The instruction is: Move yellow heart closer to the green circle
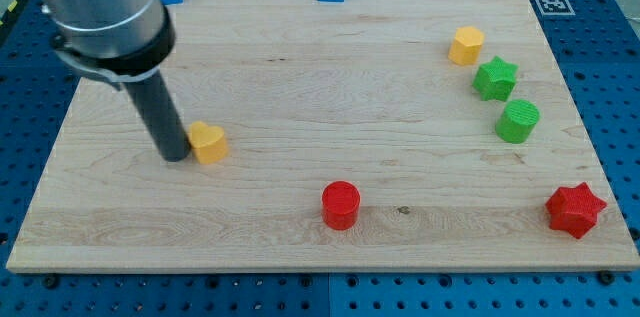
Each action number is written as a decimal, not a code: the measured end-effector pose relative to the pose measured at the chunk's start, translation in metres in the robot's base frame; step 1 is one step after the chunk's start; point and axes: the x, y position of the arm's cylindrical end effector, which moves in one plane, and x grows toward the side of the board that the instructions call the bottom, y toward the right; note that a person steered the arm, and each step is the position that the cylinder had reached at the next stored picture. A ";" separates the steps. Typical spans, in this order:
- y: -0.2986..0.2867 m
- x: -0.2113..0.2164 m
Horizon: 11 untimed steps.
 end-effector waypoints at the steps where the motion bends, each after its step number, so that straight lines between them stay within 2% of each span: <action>1: 0.046 -0.001; 3: 0.062 -0.026; 4: 0.073 -0.026; 6: 0.150 -0.026; 8: 0.187 -0.028; 11: 0.270 0.002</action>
